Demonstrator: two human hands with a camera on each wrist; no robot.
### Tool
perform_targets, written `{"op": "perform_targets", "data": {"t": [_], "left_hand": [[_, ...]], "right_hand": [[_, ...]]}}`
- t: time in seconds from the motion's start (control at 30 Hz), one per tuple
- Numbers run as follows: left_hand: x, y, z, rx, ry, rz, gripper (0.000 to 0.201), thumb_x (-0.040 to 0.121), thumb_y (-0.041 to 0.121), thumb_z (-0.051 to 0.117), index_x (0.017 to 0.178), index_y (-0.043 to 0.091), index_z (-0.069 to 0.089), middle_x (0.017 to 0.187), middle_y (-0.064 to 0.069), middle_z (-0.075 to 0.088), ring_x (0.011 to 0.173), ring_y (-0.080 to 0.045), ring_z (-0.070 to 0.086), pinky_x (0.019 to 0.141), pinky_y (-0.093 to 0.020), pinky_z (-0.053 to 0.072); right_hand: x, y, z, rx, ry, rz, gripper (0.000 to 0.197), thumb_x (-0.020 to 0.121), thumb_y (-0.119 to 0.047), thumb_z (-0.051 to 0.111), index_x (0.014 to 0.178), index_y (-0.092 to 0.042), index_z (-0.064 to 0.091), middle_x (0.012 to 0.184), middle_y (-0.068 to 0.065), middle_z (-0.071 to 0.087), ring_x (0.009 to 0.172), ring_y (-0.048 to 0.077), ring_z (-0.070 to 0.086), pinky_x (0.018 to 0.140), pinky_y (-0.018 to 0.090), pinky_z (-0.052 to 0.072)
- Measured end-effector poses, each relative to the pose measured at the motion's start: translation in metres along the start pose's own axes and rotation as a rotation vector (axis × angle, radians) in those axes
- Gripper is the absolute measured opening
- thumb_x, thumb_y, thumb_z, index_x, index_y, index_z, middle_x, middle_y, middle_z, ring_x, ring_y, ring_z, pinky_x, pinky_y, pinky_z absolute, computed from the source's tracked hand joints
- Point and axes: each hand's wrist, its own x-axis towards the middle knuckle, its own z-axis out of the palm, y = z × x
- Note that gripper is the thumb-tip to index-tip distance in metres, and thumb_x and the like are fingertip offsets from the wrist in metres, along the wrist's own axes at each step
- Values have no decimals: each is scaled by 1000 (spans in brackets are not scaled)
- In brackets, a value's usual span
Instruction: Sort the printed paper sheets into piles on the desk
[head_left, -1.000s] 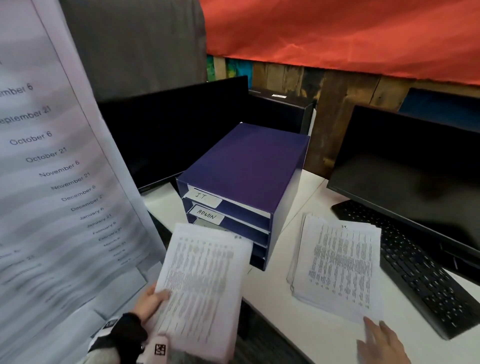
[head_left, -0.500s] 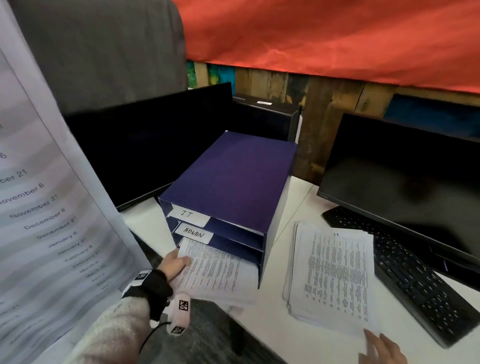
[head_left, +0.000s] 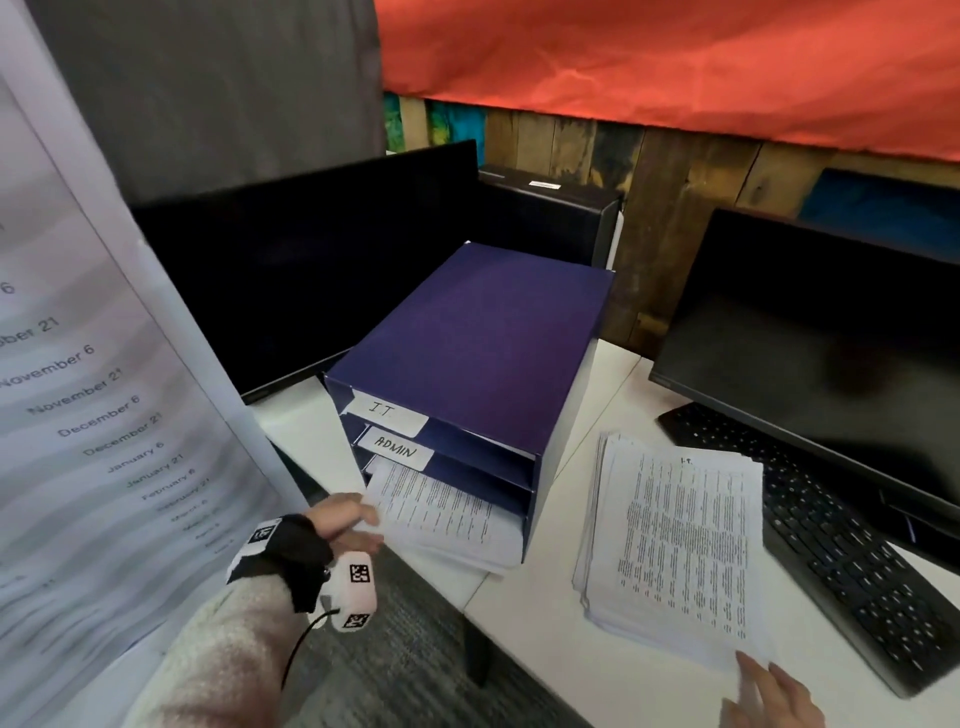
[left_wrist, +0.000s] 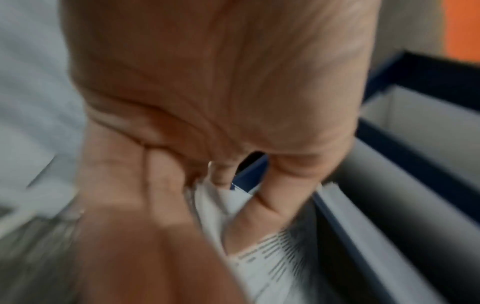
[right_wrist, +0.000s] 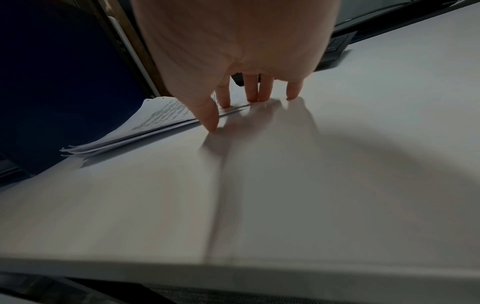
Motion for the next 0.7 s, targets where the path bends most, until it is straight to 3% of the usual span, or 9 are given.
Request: {"op": "perform_targets", "data": {"t": [0.07,0.2,0.27,0.33,0.4,0.47,0.57,0.63,0.7], "left_hand": [[5,-4,-5,-174,85,55,28,90,-12,49,113,5,47,75,-17,68,51,-22,67,46,-27,56],[24,-9,16,-602,275,134,18,89,-6,55,101,3,46,52,-12,64,41,-14,63,42,-26,54],[28,-13,36,-660,246,146,3,90,-3,57,91,-2,54,62,-14,67,48,-13,67,48,-23,56],[31,-11,55,-675,202,168,10,90,-6,55,100,-8,55,81,-20,65,53,-14,69,51,-21,57],[35,-2,67,-674,189,205,8,90,-11,49,96,-11,54,90,-22,61,53,-14,68,51,-19,55],[38,8,73,-672,201,242,14,91,-14,41,87,-8,53,98,-24,57,59,-15,66,54,-18,55],[42,15,81,-597,133,297,27,91,-18,33,112,-15,50,116,-31,57,81,-23,63,58,-21,58],[36,16,85,-423,153,262,21,94,-13,34,106,-11,51,105,-26,60,74,-22,59,51,-21,56],[25,15,83,-26,285,220,12,94,-1,42,101,-5,51,94,-21,60,64,-23,58,44,-26,55]], "right_hand": [[2,-17,-9,-26,45,-110,41,75,-41,36,113,-50,45,111,1,54,99,37,56,91,41,45],[1,-34,-21,-31,29,-319,31,88,-66,11,117,-73,18,135,-41,29,97,40,52,103,24,30],[1,-34,-21,-94,5,-287,44,87,-66,10,119,-63,41,129,-27,41,95,44,54,88,40,40],[4,-31,-18,-199,-9,-191,55,85,-52,24,99,-24,70,124,-14,49,90,49,60,78,50,47],[4,-28,-13,-202,-80,58,55,66,-42,43,94,-5,73,115,15,58,88,52,61,77,58,50],[0,-26,-10,-191,-167,217,49,59,-29,62,102,-7,73,110,31,59,91,51,60,80,60,50],[2,-22,-8,-247,-236,296,54,56,-21,72,110,-15,71,118,24,59,97,46,60,85,52,49],[2,-16,-7,-255,-296,365,58,55,-28,74,112,-19,70,121,20,59,100,42,60,86,49,48],[2,-14,-4,-259,-347,422,66,52,-48,56,112,-23,69,117,15,63,95,40,63,83,49,50]]}}
